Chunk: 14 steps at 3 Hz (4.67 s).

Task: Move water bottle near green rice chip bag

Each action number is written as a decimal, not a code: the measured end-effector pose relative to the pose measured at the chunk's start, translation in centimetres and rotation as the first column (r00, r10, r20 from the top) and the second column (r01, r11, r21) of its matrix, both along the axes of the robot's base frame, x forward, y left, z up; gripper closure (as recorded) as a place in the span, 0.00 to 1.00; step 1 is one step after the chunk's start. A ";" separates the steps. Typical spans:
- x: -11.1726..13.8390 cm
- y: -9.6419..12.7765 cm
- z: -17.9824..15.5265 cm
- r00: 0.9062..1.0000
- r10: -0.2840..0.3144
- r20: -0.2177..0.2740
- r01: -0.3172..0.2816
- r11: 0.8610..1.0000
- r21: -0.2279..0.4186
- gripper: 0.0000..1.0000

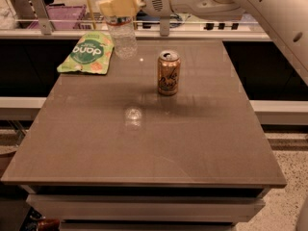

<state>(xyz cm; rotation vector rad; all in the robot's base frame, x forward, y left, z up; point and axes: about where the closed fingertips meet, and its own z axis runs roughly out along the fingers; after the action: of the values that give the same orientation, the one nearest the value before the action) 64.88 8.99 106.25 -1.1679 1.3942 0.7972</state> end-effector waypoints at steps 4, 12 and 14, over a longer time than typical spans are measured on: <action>8.1 3.3 -2.1 1.000 -0.011 -0.015 0.011 1.000 0.019 1.00; 13.4 3.9 -11.3 0.993 -0.090 -0.074 0.095 0.993 0.066 1.00; 13.3 4.5 -11.4 0.994 -0.081 -0.076 0.086 0.994 0.067 0.60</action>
Offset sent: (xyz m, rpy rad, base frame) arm 0.0777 0.0228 -0.0066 0.0156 -0.0162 -0.0153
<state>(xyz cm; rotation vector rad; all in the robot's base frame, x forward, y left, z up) 78.15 13.51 94.81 -1.0285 1.4539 0.8298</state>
